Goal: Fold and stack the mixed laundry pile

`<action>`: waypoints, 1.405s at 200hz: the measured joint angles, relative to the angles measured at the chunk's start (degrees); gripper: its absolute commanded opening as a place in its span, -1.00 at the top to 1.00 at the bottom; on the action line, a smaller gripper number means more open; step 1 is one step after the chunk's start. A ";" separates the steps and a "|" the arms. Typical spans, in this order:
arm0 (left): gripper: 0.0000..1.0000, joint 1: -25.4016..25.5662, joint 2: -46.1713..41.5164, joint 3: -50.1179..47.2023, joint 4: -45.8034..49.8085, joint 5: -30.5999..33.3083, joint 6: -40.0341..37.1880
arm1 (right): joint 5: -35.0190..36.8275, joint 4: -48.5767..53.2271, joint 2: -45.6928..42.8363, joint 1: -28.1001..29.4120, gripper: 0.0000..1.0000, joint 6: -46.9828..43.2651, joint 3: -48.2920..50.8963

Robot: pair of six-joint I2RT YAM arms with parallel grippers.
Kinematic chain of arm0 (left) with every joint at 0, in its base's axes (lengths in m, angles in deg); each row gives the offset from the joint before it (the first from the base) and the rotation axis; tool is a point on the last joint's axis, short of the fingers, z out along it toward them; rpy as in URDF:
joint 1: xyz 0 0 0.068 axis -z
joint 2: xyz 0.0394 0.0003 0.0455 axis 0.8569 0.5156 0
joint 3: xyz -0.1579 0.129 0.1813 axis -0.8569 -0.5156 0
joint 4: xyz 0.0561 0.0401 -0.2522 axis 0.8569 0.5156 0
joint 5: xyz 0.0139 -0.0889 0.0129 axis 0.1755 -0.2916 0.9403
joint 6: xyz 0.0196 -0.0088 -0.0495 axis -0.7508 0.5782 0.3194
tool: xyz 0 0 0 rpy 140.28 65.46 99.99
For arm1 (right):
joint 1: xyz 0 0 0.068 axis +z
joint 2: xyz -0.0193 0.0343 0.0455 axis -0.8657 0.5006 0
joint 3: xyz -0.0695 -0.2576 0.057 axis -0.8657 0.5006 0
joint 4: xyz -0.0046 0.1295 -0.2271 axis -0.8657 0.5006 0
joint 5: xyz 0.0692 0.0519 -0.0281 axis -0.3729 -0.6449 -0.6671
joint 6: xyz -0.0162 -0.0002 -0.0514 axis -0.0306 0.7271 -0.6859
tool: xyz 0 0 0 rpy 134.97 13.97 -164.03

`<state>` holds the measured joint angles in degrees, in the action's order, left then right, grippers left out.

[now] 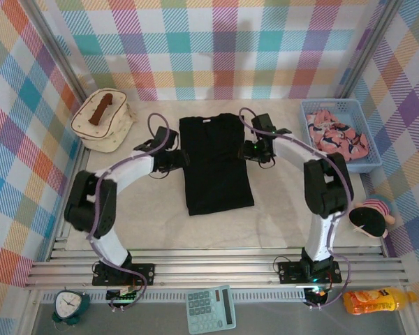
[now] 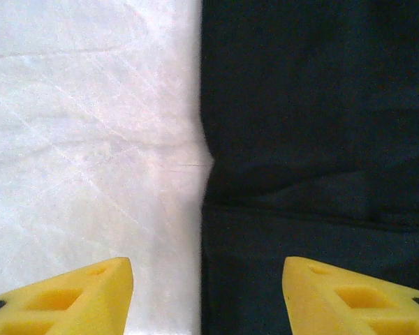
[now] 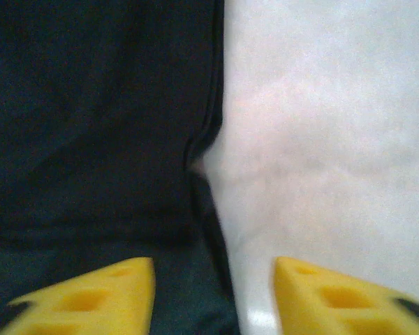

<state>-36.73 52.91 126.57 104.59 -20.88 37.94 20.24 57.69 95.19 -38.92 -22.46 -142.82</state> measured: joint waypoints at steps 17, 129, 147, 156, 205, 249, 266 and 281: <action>0.02 1.79 -4.74 -2.47 -2.47 -1.73 2.05 | -2.51 -0.24 -4.68 0.85 0.50 1.66 4.98; 0.21 4.44 13.70 -0.85 -16.41 -0.02 8.68 | -11.37 -8.24 -6.88 2.56 0.46 12.52 21.75; -0.18 4.17 13.84 1.14 -14.47 0.26 7.56 | -11.91 -9.01 -7.32 2.56 0.18 12.31 21.90; -0.33 4.20 13.73 1.79 -12.85 -0.13 6.78 | -11.78 -8.79 -8.11 2.58 0.04 12.33 21.92; -0.51 5.22 2.16 2.12 1.99 -1.77 5.49 | -8.94 -1.79 -19.87 2.29 -0.01 11.85 24.68; -0.28 9.68 -13.40 -11.30 3.26 -5.20 12.35 | -7.32 1.79 -23.06 3.30 0.07 12.74 29.75; -0.23 12.52 -13.38 -18.14 2.67 -6.12 16.52 | -7.37 1.79 -22.77 4.63 0.08 13.92 30.97; -0.22 14.73 -13.09 -22.77 2.40 -6.56 20.39 | -7.45 0.70 -21.86 5.97 0.08 14.99 30.97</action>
<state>-21.99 39.82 103.79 106.99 -27.44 58.33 12.79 58.39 73.33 -32.96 -7.47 -111.85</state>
